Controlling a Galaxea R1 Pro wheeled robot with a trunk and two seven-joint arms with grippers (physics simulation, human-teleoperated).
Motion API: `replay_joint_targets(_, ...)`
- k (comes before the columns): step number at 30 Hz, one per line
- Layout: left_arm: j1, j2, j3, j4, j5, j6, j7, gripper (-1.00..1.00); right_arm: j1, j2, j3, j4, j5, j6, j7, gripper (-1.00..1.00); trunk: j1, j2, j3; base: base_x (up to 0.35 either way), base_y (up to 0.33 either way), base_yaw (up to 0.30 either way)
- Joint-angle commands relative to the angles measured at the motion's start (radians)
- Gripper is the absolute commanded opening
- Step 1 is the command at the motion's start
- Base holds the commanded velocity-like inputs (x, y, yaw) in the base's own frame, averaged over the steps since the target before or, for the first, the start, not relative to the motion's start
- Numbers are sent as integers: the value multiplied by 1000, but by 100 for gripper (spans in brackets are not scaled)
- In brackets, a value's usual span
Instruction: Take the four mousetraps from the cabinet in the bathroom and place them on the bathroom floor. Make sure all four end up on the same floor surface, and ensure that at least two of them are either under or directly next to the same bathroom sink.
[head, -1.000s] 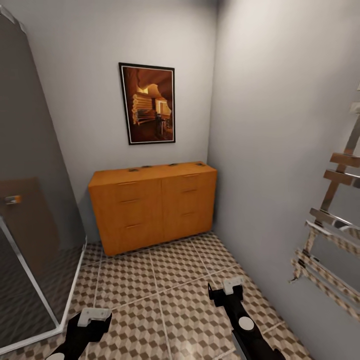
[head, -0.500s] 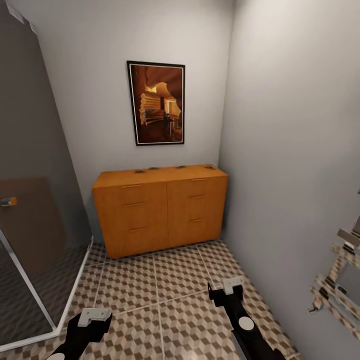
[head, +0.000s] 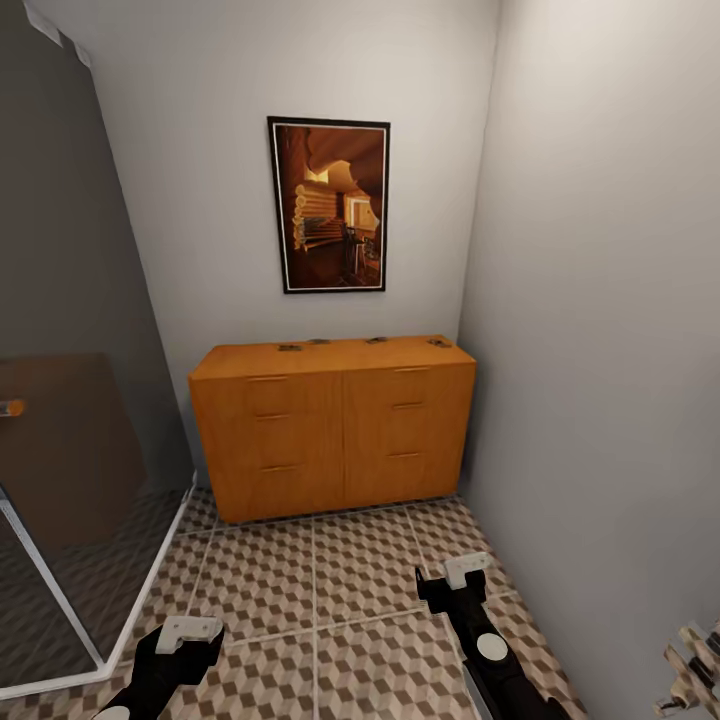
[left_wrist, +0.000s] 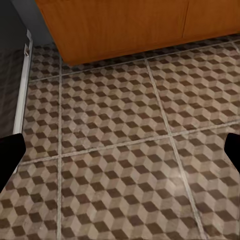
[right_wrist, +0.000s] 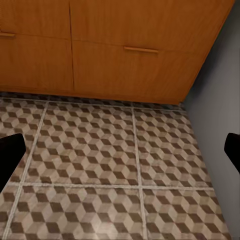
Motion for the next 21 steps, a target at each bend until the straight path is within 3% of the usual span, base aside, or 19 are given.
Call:
replay_joint_targets(1,0,0,0,-2,0,6,0,100,-1,0,2,0,10,2,-7,100,0,0,-1,248,-220,176)
replay_joint_targets(21,0,-1,0,6,0,6,0,100,-1,0,3,0,10,2,-7,100,0,0,-1,247,-220,28)
